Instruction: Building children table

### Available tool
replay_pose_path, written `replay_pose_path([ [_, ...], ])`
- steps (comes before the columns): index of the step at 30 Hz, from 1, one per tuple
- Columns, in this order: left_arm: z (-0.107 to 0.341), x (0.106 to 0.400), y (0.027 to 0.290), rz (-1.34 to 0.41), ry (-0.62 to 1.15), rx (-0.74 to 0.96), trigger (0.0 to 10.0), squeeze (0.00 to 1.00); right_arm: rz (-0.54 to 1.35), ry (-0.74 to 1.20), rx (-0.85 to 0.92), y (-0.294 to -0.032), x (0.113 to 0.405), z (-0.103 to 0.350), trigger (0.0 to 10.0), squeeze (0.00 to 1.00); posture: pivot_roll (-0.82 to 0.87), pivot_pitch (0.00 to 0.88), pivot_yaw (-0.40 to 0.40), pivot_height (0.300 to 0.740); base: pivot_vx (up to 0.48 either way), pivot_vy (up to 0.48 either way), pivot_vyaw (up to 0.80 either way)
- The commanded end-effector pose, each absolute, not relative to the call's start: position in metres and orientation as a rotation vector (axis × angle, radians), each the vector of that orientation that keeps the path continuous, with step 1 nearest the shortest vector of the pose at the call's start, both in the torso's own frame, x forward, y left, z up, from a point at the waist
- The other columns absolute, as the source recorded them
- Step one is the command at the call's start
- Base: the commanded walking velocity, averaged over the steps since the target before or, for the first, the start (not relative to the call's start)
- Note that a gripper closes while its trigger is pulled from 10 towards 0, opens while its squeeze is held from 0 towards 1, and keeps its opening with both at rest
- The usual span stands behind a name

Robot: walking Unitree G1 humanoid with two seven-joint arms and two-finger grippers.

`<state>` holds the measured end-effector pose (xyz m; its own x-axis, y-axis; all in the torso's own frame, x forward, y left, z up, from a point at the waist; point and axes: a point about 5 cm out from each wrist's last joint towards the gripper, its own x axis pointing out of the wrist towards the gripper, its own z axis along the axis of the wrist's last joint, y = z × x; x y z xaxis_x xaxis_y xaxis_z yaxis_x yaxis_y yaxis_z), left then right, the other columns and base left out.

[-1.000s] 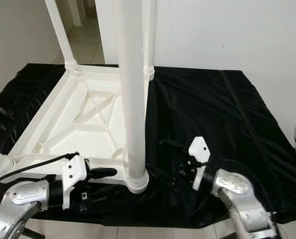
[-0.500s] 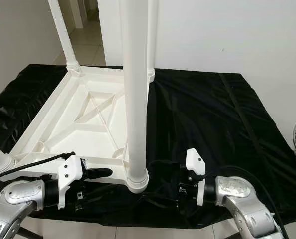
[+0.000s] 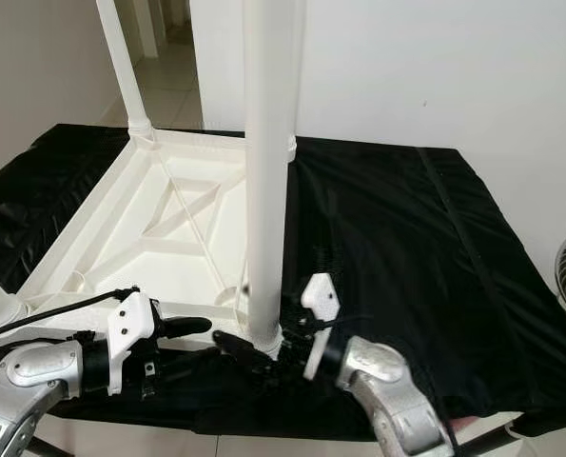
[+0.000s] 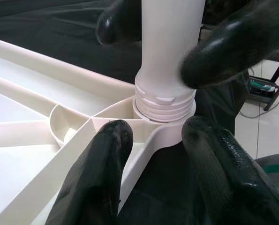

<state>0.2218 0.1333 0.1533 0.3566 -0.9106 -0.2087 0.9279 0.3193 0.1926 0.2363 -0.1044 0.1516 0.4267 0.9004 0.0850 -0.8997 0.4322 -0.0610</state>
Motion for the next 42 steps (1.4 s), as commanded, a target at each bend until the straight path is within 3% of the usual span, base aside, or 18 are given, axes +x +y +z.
replay_pose_path([
  [1,0.152,0.224,0.133,-1.185,0.057,0.288,10.0,0.00,1.092,-0.097,-0.027,-0.110,0.240,0.149,2.0,0.00,0.04,0.066,-0.029,0.740,0.000,0.000,0.00],
  [3,0.153,0.224,0.132,-1.184,0.054,0.284,10.0,0.00,1.082,-0.090,-0.032,-0.112,0.241,0.147,2.0,0.00,0.04,0.065,-0.028,0.740,0.000,0.000,0.00],
  [4,0.153,0.225,0.130,-1.180,0.043,0.282,10.0,0.00,1.039,-0.078,-0.050,-0.121,0.247,0.145,0.0,0.00,0.04,0.064,-0.029,0.740,0.000,0.000,0.00],
  [26,0.152,0.237,0.114,-1.084,0.004,0.197,10.0,0.00,0.582,-0.058,-0.115,-0.173,0.269,0.141,0.0,0.00,0.00,0.054,-0.023,0.740,0.000,0.000,0.00],
  [35,0.150,0.243,0.106,-1.048,-0.008,0.193,10.0,0.00,0.389,-0.025,-0.093,-0.169,0.264,0.131,0.0,0.00,0.00,0.053,-0.024,0.740,0.000,0.000,0.00],
  [36,0.149,0.246,0.104,-1.030,-0.004,0.190,10.0,0.00,0.283,-0.013,-0.074,-0.162,0.258,0.126,0.0,0.00,0.00,0.054,-0.024,0.740,0.000,0.000,0.00],
  [42,0.147,0.247,0.100,-1.035,-0.002,0.182,10.0,0.00,0.116,0.002,-0.085,-0.159,0.256,0.122,0.0,0.00,0.00,0.063,-0.023,0.740,0.000,0.000,0.00],
])
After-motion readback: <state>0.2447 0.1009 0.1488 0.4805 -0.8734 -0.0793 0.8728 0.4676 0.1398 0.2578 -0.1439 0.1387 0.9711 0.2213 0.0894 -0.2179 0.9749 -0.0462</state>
